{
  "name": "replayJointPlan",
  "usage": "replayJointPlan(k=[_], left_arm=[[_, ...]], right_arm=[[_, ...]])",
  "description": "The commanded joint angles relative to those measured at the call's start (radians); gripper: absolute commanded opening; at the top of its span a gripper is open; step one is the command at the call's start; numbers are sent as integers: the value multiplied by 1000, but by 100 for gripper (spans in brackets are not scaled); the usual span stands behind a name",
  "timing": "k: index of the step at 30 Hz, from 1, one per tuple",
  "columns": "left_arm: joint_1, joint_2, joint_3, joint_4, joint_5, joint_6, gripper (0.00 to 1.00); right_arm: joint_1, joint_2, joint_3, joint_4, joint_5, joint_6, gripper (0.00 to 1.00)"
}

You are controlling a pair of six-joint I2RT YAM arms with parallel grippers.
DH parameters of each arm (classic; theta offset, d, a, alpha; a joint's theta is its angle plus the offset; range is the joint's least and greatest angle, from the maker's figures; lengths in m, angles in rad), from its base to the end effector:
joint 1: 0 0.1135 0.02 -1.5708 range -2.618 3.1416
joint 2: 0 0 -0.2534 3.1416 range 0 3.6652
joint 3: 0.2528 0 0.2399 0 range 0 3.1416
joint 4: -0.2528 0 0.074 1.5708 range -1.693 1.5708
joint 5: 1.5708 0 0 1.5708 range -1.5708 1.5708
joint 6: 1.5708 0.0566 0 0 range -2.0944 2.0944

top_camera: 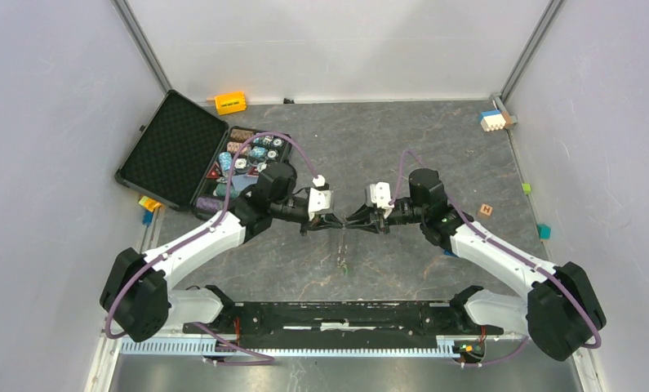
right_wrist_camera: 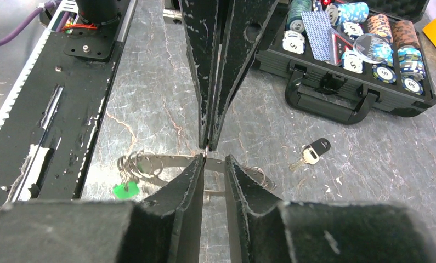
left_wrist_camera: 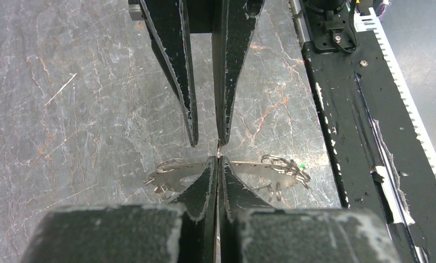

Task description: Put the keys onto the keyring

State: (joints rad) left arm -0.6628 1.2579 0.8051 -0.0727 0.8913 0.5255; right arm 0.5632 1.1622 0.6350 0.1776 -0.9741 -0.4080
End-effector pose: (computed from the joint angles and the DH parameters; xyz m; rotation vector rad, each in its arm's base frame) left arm 0.1872 -0.2020 0.2520 1.5413 1.3197 -1.0097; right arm 0.1861 0.1729 0.2448 -1.4063 1.2592 1.0306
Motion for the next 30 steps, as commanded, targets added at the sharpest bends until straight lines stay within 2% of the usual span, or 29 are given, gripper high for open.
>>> replayJointPlan(k=[1, 5, 11, 20, 30], left_arm=[[4, -50, -13, 69, 50, 37, 2], [19, -58, -55, 181, 86, -15, 2], [19, -58, -81, 245, 111, -43, 2], [22, -53, -114, 322, 124, -86, 2], [21, -41, -122, 359, 97, -107, 2]], right_arm=[[3, -13, 16, -23, 8, -43, 26], [3, -16, 5, -19, -17, -42, 27], [4, -9, -1, 21, -38, -5, 27], [5, 7, -17, 51, -56, 18, 18], [6, 16, -40, 96, -85, 53, 24]])
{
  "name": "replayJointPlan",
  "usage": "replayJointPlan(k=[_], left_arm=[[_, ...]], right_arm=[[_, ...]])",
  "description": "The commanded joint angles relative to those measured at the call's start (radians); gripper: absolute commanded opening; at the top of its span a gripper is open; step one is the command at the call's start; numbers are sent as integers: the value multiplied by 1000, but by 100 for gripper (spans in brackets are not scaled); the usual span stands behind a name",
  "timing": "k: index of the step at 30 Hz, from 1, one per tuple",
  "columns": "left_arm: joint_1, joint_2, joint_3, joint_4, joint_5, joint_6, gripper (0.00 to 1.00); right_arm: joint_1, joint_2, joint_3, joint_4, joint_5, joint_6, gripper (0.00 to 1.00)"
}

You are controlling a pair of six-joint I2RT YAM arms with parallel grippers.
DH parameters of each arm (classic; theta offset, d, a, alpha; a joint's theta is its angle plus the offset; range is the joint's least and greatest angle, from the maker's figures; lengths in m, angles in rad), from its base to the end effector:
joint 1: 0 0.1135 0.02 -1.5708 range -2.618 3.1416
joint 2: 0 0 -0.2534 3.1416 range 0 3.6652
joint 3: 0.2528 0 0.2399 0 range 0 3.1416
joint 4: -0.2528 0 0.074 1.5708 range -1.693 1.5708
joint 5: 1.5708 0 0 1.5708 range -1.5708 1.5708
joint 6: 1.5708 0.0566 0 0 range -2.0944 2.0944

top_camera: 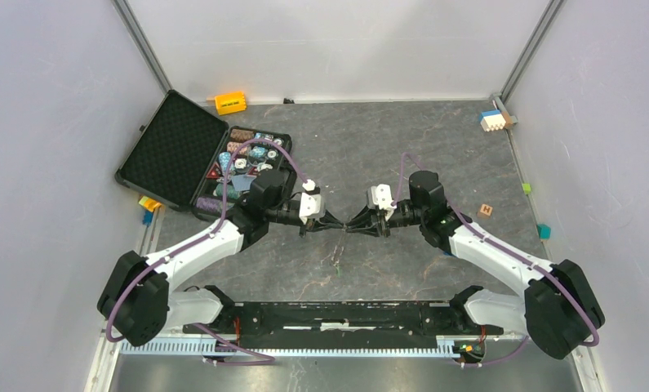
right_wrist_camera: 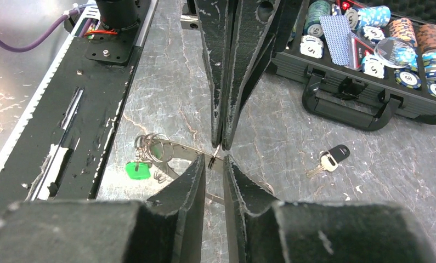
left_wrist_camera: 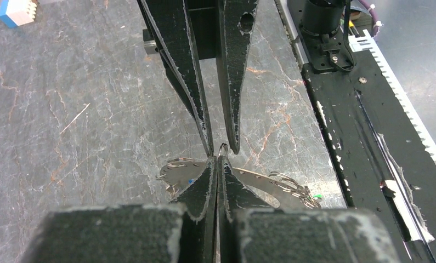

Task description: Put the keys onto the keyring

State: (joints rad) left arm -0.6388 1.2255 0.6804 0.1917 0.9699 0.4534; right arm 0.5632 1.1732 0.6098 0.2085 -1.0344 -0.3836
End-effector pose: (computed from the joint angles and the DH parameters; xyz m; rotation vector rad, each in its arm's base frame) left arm 0.1836 -0.1945 0.2461 1.4831 1.1816 -1.0487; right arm 0.1827 0.1729 0.2380 -1.4206 1.2472 1.1055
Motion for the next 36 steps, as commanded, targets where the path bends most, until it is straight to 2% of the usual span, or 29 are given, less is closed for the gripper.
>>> replayJointPlan(k=[1, 7, 14, 19, 23, 24, 27, 29, 30, 31, 34, 36], left_arm=[[-2, -8, 2, 99, 18, -39, 2], [-2, -9, -4, 113, 11, -45, 2], [-3, -16, -18, 140, 12, -65, 2], [-2, -19, -20, 143, 25, -70, 2], [7, -24, -22, 129, 60, -60, 2], [11, -27, -18, 113, 67, -51, 6], [25, -34, 20, 1, 102, 19, 37], [42, -43, 58, -97, 118, 76, 52], [56, -49, 77, -148, 126, 98, 64], [70, -55, 97, -206, 129, 127, 70], [104, -54, 181, -400, 141, 253, 79], [111, -33, 239, -566, 135, 361, 81]], right_arm=[[6, 5, -17, 72, -29, 34, 24], [7, 14, -17, 83, -12, 50, 25], [8, 20, -19, 116, 45, 81, 14], [6, 14, -19, 109, 69, 71, 1], [6, -6, 3, 42, 92, 3, 0], [6, -14, 12, 19, 92, -20, 0], [6, -32, 41, -72, 78, -110, 0], [6, -41, 70, -176, 66, -211, 0], [6, -43, 81, -219, 61, -253, 0], [5, -46, 94, -281, 51, -311, 0], [5, -49, 150, -485, 2, -518, 0], [6, -48, 199, -633, -19, -667, 0]])
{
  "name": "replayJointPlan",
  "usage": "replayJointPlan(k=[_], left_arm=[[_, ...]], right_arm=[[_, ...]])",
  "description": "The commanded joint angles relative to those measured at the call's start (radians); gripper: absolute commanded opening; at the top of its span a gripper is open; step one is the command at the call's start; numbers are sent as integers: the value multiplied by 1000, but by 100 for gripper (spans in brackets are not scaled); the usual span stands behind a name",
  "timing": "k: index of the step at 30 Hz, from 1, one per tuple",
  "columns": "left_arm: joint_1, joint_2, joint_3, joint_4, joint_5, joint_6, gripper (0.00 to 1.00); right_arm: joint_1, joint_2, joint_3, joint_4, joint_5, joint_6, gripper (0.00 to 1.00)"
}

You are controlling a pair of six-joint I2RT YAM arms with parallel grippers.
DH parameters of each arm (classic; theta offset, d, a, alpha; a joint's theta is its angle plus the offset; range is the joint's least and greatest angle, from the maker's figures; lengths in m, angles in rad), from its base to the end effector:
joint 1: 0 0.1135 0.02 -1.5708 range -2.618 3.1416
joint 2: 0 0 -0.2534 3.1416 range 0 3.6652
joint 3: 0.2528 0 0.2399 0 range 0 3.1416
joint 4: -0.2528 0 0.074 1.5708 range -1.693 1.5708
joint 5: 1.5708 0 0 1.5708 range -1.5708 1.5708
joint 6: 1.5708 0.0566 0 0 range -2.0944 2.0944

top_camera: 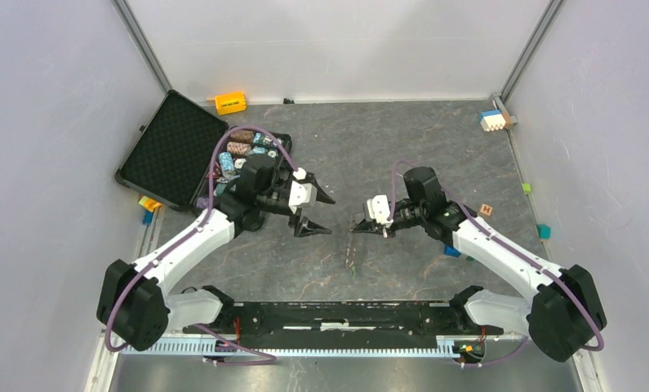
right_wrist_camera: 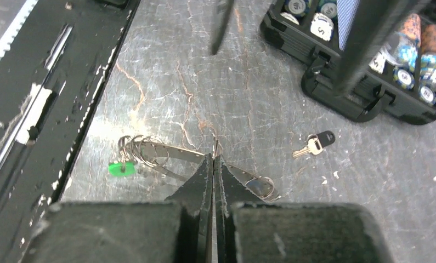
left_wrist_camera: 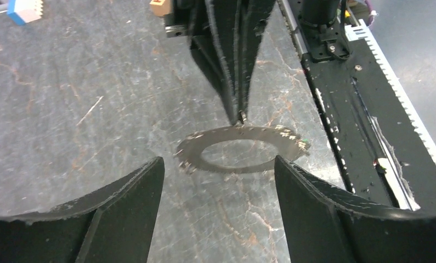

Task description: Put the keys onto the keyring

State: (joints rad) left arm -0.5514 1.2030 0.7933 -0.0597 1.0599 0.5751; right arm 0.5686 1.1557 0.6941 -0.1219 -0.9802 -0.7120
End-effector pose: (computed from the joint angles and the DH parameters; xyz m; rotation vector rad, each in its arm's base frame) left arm 0.1926 -0.1764 0.2665 1.5192 1.1844 -1.0487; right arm 0.1774 0.1691 0.2375 -1.5923 1.2129 0.9496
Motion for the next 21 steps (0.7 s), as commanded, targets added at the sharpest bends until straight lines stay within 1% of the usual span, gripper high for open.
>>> replayJointPlan(k=[1, 2, 5, 7, 10, 16, 21], left_arm=[[24, -2, 144, -357, 43, 275, 81], [23, 6, 151, -385, 44, 292, 81], [23, 34, 157, -396, 56, 302, 79], [22, 60, 167, -423, 64, 331, 77], [22, 94, 174, -443, 73, 360, 75], [22, 141, 181, -442, 64, 365, 73], [21, 161, 192, -442, 43, 355, 71]], right_arm=[[0, -35, 125, -330, -75, -375, 0], [0, -41, 133, -361, -70, -418, 0], [1, -65, 132, -396, -46, -493, 0], [1, -71, 144, -458, -29, -590, 0], [2, -91, 134, -499, -4, -694, 0], [2, -115, 144, -558, -2, -794, 0], [2, -110, 169, -666, -43, -893, 0]])
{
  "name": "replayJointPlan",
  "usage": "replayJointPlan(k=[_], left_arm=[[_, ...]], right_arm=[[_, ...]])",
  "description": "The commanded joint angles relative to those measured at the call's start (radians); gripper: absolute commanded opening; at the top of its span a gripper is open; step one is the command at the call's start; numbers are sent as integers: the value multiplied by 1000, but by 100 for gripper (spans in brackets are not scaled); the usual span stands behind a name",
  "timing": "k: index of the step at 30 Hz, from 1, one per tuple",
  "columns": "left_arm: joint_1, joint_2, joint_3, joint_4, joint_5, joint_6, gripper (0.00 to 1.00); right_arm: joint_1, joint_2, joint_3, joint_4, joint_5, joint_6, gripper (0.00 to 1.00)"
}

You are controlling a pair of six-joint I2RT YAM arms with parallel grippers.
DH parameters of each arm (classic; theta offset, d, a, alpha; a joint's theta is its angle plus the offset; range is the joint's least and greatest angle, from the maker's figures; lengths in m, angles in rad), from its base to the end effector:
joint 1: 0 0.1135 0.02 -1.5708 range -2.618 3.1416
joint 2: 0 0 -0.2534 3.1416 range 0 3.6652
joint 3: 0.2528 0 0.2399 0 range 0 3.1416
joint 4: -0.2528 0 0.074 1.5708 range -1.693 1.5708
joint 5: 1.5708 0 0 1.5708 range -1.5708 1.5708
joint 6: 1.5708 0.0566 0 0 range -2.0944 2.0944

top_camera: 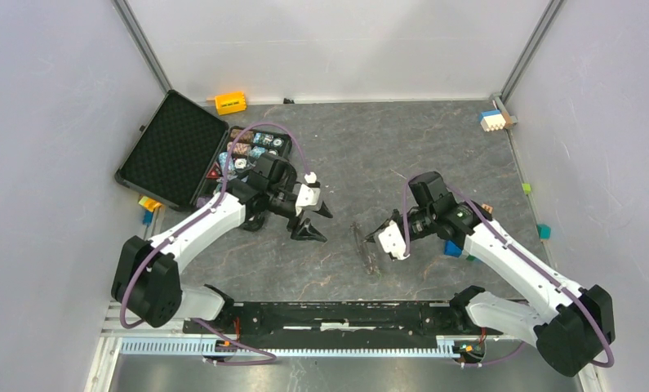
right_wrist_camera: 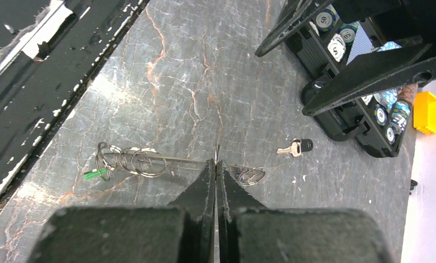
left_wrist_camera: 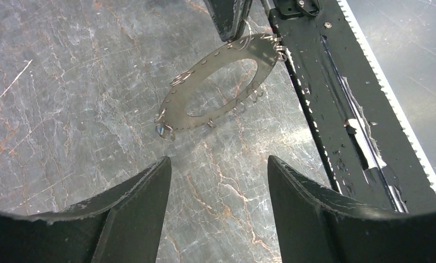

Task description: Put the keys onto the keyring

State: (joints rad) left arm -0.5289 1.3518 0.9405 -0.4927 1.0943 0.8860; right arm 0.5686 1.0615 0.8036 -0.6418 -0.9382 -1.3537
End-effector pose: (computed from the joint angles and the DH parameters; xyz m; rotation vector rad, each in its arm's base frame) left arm 0.2023 -0.1765 0.2444 1.6837 1.2944 -1.1180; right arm 0.1466 0.1479 0.2494 -1.9314 0.8968 0.7022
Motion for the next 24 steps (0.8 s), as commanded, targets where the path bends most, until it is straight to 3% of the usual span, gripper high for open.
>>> replayJointPlan(k=[1, 10, 16, 24], left_arm=[[-3, 12, 47, -9, 5, 39, 71], [-11, 28, 62, 51, -94, -76, 71], [-11, 30, 71, 60, -174, -105, 77], [-11, 36, 87, 115, -370, -204, 83]], right_arm=[[2, -14, 62, -163, -90, -265, 0], [1, -13, 88, -269, -104, -375, 0], [2, -40, 79, -300, -98, -415, 0], [2, -17, 151, -485, -142, -557, 0]])
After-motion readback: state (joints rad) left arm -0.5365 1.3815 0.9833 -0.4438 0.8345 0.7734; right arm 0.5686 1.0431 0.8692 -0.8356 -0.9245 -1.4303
